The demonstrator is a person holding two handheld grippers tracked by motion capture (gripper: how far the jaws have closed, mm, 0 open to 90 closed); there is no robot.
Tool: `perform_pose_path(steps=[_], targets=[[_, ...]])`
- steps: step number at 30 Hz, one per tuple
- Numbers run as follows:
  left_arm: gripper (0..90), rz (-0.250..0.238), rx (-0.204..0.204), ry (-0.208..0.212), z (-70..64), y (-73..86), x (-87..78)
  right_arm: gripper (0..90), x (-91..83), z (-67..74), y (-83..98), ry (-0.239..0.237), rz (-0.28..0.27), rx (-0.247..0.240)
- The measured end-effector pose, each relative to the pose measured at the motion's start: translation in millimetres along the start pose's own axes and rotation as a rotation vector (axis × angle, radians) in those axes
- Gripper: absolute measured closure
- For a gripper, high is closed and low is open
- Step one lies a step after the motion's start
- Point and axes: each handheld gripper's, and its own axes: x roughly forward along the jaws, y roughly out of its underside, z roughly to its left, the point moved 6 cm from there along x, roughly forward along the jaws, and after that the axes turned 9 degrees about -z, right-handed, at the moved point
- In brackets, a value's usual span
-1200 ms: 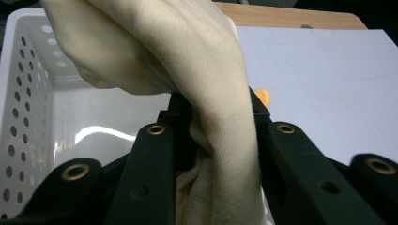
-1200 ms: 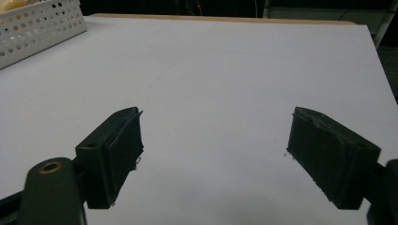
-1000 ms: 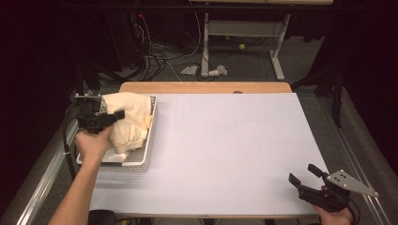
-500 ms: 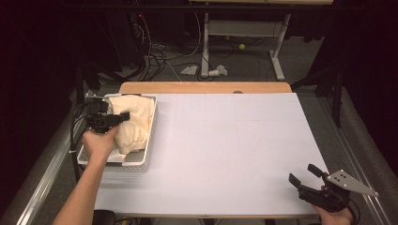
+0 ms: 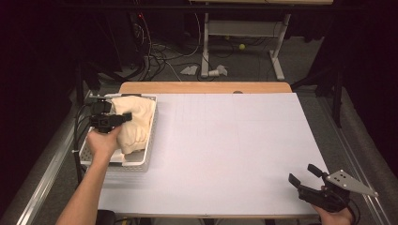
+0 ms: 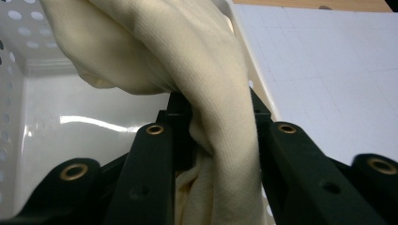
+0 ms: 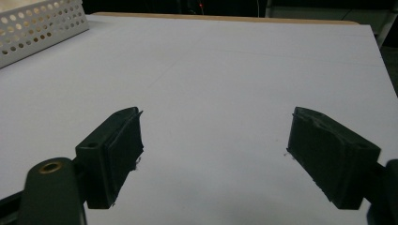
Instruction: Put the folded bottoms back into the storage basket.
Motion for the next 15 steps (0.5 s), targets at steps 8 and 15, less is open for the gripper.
perform_pose_path(steps=[8, 15], targets=[[69.5, 0.014, 0.006, -0.022, 0.6, 0.2, 7.4, 18.6, 0.0, 0.1, 0.1, -0.002, 0.001, -0.001], [67.9, 0.032, 0.003, -0.043, 2.9, 2.0, 16.3, 18.6, 0.2, 0.6, 0.2, -0.009, 0.004, -0.009]])
